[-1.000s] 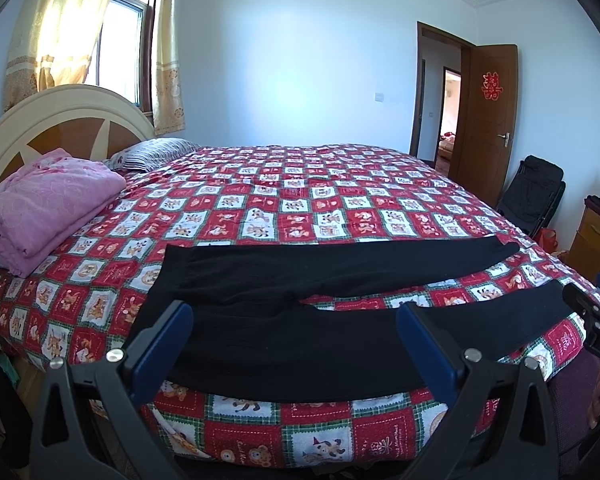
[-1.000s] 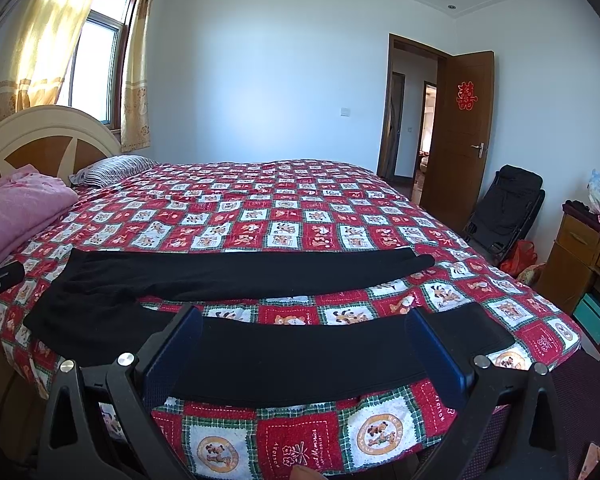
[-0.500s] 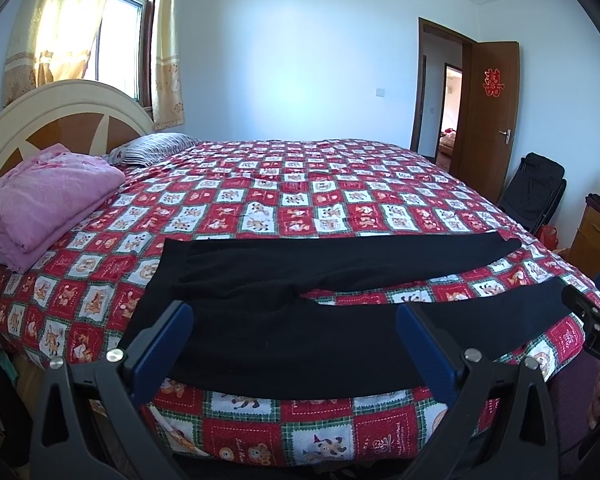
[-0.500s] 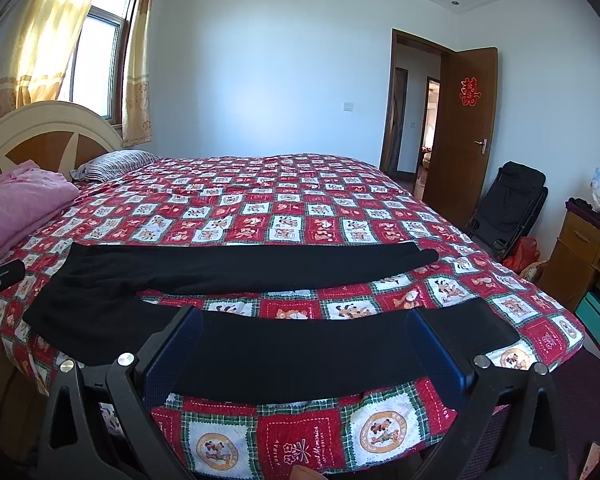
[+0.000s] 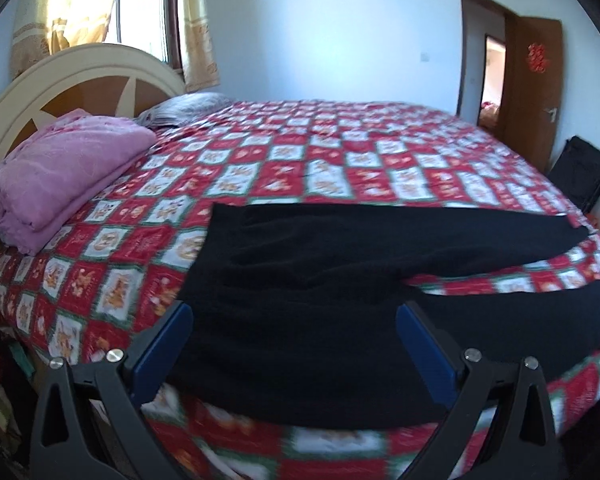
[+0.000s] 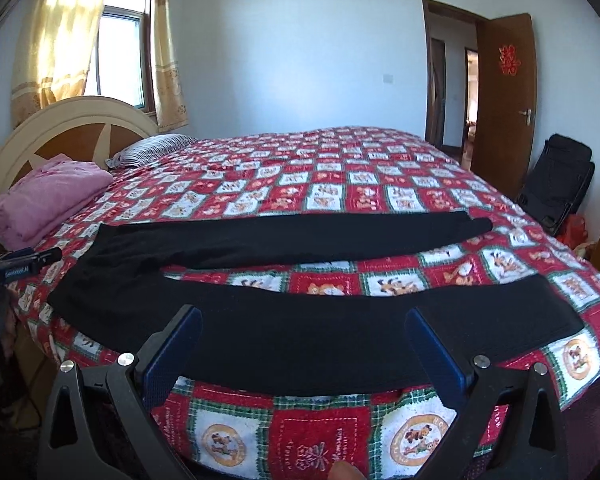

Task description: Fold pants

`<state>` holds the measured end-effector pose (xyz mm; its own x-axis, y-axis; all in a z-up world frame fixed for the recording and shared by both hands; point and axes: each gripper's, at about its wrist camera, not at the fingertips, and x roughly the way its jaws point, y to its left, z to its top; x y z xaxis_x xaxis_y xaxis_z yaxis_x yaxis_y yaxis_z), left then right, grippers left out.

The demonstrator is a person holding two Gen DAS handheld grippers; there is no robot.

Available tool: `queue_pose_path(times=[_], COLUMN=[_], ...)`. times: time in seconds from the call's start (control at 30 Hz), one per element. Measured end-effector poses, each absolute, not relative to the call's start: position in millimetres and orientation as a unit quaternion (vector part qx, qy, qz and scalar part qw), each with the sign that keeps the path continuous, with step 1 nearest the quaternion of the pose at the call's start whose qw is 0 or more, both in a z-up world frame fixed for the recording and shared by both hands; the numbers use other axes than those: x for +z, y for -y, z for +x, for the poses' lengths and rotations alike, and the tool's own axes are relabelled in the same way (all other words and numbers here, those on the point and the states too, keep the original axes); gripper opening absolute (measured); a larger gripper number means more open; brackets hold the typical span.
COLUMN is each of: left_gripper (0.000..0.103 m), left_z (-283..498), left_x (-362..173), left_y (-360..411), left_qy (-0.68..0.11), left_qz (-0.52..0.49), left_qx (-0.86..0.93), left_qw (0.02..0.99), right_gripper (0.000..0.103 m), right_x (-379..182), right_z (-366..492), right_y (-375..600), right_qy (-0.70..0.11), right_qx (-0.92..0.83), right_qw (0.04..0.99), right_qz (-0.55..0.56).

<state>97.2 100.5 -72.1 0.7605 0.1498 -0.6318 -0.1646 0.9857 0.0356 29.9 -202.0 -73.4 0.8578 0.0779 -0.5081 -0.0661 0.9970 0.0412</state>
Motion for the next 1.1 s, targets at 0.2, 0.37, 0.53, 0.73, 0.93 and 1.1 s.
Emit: queue_pose_path(times=[0.2,0.37,0.53,0.73,0.93,1.1], left_gripper=[0.103,0.103,0.092,0.055,0.049,0.021], left_z=[171.1,223.8,260.2,298.8,305.6,305.6], left_x=[-93.5,-106.6,-115.3,-140.5,-149.0,-147.8], left_y=[-173.7,-211.3,-214.4,-224.1,-230.3,-231.3], left_qy=[-0.367,-0.386,-0.395,-0.435,-0.435,-0.425], left_qz=[0.019,0.025,0.017,-0.022,-0.048,-0.06], left_qx=[0.125,0.119,0.073,0.028,0.004,-0.028], left_qw=[0.922,0.914,0.916,0.9,0.899,0.903], right_gripper=[0.102,0.101,0.085,0.073,0.047,0.047], right_x=[-96.3,-94.3,-87.6,-87.4,-92.2,-87.5], right_z=[61.6,93.0,131.2,175.2,211.9,242.6], right_y=[228.1,239.4,251.9,271.4,306.0,344.4], right_qy=[-0.303,-0.311,-0.322,-0.337,-0.364,-0.369], right_qx=[0.019,0.008,-0.003,-0.005,-0.012,-0.042], right_qw=[0.952,0.95,0.946,0.94,0.931,0.928], right_qz=[0.03,0.008,-0.023,-0.042,-0.012,0.005])
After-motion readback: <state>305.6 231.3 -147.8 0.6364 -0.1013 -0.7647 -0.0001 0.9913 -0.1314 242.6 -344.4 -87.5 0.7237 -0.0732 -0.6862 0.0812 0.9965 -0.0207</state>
